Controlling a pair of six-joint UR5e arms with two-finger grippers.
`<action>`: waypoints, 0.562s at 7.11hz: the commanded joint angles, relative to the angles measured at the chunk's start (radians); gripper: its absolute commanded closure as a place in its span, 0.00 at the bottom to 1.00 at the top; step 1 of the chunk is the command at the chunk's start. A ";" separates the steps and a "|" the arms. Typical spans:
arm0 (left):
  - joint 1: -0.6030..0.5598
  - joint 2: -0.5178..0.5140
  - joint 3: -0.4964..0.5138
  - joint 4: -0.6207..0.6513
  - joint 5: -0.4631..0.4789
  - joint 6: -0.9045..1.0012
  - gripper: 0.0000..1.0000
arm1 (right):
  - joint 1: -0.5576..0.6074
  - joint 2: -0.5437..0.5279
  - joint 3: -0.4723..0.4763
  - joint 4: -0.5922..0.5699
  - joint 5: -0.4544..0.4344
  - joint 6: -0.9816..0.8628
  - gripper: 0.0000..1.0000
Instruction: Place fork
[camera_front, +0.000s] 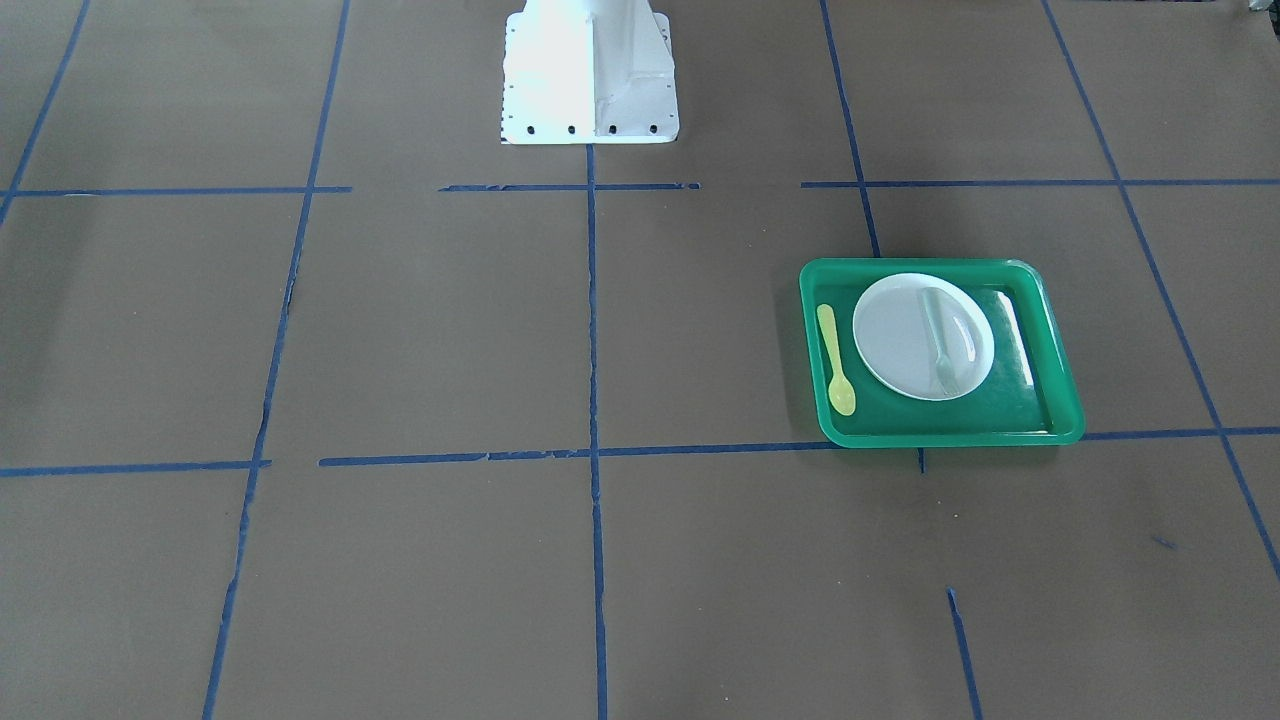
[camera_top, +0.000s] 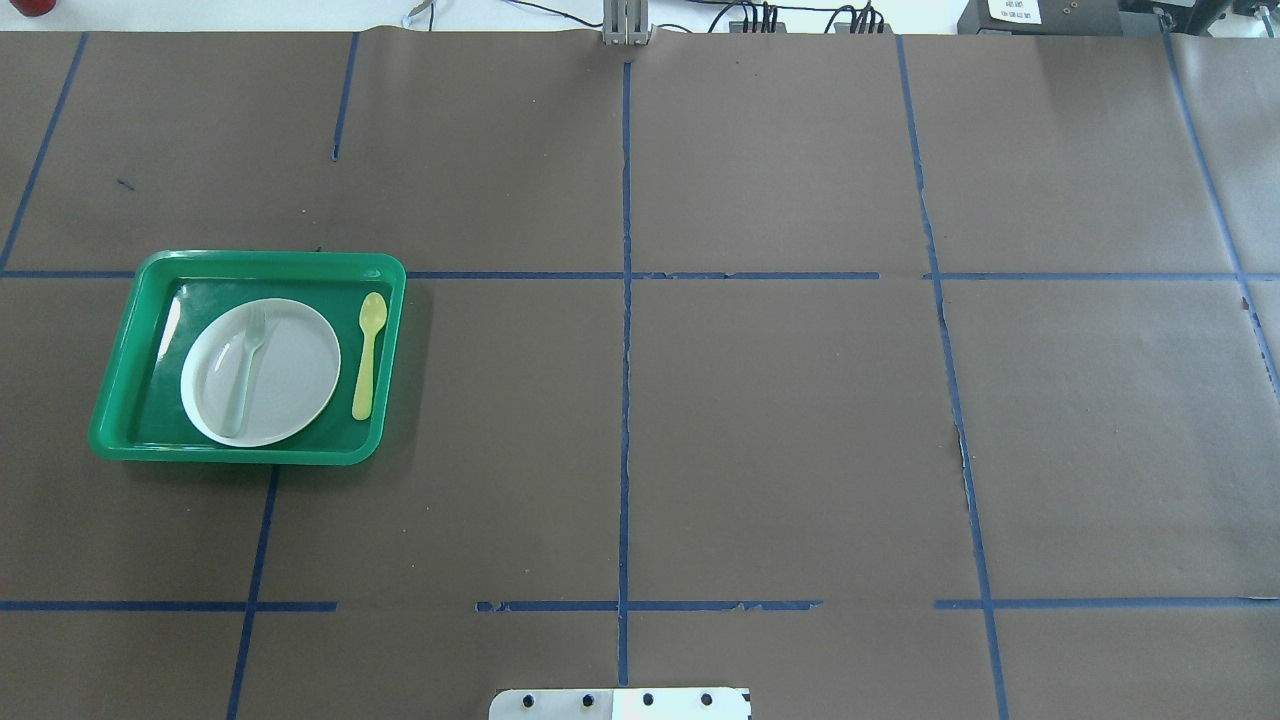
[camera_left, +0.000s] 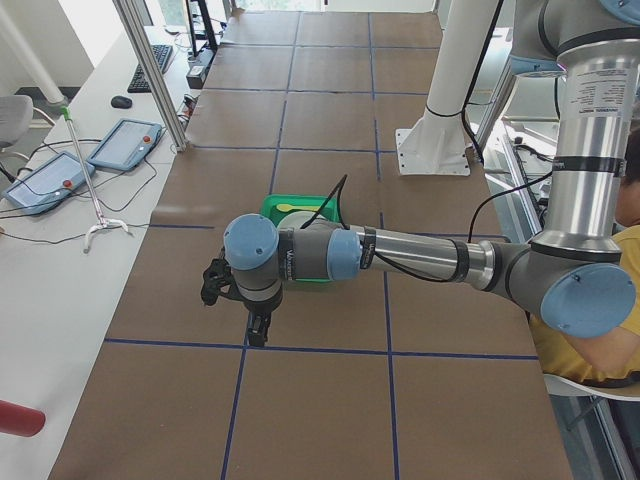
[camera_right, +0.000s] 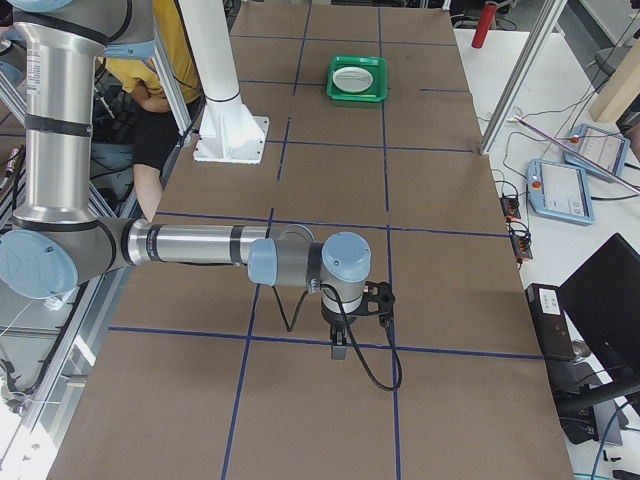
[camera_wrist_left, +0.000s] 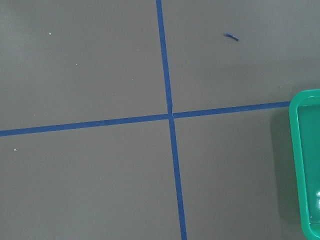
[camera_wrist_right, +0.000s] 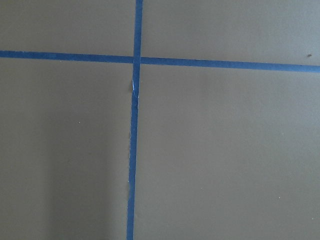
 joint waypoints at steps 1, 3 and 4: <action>0.000 0.001 -0.011 -0.007 0.000 0.011 0.00 | 0.000 0.000 0.000 0.000 0.000 0.000 0.00; 0.000 0.001 -0.011 0.014 -0.003 0.009 0.00 | 0.000 0.000 0.000 0.000 0.001 0.001 0.00; 0.000 0.002 0.023 0.006 0.011 0.003 0.00 | 0.000 0.000 0.000 0.000 0.001 0.001 0.00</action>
